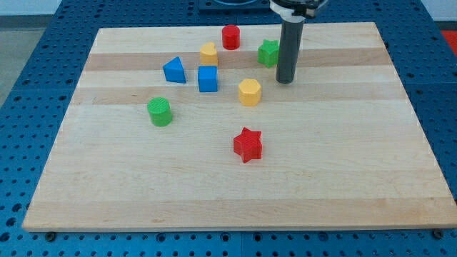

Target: Push the green star to the right of the red circle

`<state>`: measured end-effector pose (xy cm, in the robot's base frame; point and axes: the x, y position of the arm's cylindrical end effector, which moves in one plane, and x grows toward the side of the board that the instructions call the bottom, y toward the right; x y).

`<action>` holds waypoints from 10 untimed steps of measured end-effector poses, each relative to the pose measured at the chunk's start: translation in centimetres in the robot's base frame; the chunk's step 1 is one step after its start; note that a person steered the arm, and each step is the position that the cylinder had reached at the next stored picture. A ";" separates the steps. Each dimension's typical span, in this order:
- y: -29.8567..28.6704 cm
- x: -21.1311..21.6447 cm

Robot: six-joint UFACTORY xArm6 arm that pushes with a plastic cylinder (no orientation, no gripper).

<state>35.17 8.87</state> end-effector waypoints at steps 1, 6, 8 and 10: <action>-1.2 -1.7; 0.5 -5.6; -2.1 -7.5; -3.7 -8.1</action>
<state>27.08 5.15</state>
